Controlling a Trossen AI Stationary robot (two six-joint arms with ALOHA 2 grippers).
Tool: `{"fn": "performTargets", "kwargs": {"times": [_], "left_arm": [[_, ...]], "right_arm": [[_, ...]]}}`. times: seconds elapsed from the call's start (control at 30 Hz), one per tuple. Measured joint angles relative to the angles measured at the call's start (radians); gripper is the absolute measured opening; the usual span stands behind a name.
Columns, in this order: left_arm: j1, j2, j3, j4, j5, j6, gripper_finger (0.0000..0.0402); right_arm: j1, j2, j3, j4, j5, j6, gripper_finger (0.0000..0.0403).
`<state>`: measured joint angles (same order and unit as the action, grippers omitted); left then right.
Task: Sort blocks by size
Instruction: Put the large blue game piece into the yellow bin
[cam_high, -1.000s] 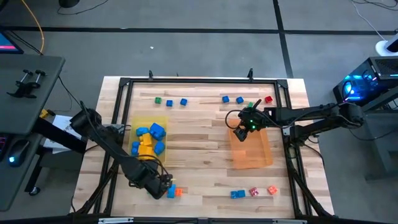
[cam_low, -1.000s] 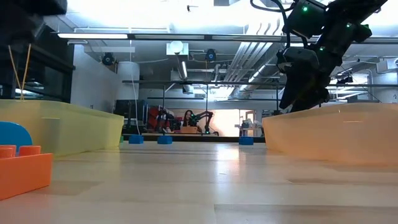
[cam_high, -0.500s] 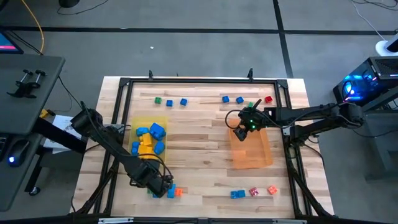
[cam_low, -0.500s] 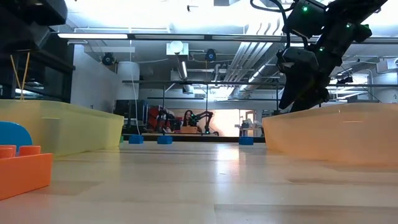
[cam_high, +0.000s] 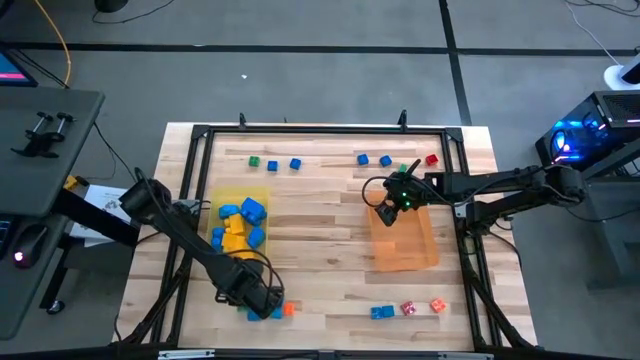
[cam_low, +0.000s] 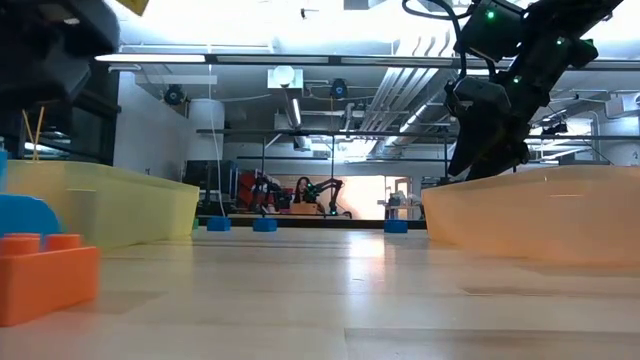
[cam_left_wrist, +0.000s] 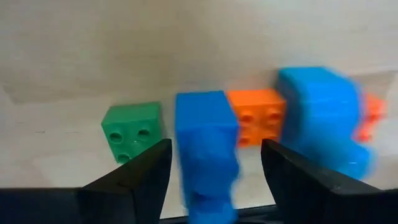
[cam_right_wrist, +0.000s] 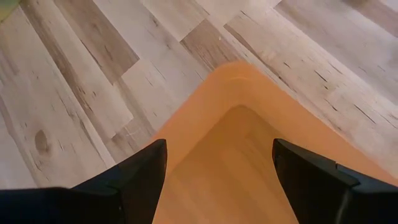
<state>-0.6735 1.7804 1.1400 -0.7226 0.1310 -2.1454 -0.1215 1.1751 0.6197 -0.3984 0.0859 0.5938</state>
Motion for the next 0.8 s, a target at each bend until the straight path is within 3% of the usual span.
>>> {"fn": "performTargets", "kwargs": {"times": [0.27, 0.57, 0.8], "left_arm": [[0.005, -0.001, -0.001, -0.030, 0.002, 0.003, 0.0179], [0.005, -0.074, 0.000, -0.188, -0.090, 0.024, 0.0016], [0.036, -0.279, -0.001, -0.437, -0.242, 0.083, 0.0000]], "right_arm": [[-0.001, 0.000, 0.000, 0.001, 0.018, 0.000, 0.0286], [-0.003, 0.000, 0.000, 0.016, 0.021, 0.007, 0.0286], [-0.005, 0.000, 0.000, 0.037, 0.023, -0.001, 0.0286]]}}
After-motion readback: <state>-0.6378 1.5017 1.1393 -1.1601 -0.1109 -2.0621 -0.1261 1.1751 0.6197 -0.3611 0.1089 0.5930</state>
